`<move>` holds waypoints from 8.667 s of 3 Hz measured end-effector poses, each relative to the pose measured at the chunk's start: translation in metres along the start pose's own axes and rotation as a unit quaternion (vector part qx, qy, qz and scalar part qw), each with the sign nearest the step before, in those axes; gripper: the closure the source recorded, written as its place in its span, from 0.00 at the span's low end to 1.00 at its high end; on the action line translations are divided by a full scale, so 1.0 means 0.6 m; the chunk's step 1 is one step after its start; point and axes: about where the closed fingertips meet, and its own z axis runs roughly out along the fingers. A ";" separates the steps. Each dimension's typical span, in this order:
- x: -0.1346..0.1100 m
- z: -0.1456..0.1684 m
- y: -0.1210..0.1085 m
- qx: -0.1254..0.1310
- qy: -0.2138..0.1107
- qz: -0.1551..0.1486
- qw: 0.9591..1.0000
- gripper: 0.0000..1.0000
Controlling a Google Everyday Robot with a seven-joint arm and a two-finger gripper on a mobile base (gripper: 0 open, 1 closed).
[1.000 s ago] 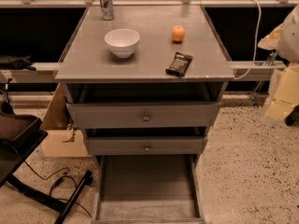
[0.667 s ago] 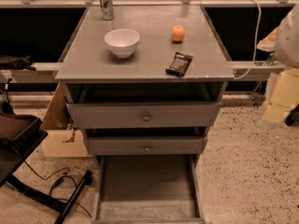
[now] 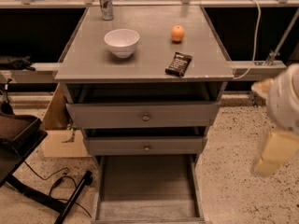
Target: Close bottom drawer
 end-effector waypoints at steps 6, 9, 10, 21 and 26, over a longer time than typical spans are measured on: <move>0.171 0.482 0.263 -0.182 0.041 0.064 0.980 0.00; 0.250 0.811 0.428 -0.219 0.000 0.073 0.973 0.32; 0.256 0.861 0.450 -0.236 0.001 0.078 0.969 0.55; 0.270 1.272 0.439 -0.171 -0.151 0.103 0.968 1.00; 0.238 1.301 0.346 -0.145 -0.189 0.096 0.967 1.00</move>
Offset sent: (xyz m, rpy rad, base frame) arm -0.0854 -0.0340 -0.3234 0.0048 0.3321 -0.0510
